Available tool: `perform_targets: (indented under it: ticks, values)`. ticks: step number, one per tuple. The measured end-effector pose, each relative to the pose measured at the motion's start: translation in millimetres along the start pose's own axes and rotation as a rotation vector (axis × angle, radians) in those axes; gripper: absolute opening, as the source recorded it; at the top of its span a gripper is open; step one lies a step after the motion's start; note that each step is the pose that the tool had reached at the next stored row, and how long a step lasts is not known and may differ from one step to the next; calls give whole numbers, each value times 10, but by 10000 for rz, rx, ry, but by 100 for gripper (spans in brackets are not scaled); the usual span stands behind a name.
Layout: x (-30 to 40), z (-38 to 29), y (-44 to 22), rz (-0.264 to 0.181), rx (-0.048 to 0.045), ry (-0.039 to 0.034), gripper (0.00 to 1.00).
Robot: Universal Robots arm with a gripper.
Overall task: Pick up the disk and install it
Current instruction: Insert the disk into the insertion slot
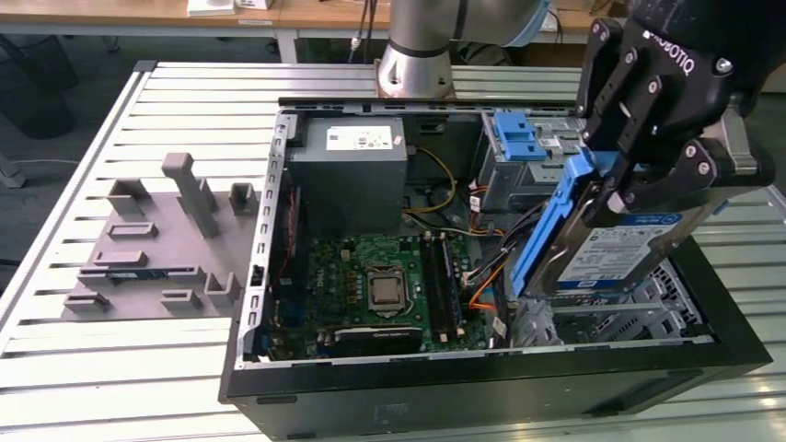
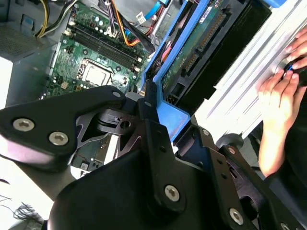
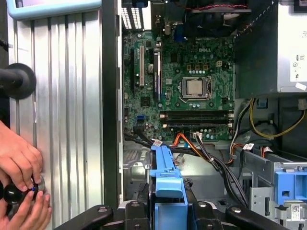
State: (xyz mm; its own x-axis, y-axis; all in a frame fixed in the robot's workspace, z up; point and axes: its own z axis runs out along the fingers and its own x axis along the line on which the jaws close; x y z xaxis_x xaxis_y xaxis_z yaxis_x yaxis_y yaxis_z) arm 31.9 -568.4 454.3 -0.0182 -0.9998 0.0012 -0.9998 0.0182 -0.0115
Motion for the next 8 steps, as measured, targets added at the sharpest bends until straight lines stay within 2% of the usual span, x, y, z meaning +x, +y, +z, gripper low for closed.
perform_targets:
  ticks: [8]
  values:
    - [-4, 25, -141, -22, 0, 1, 36]
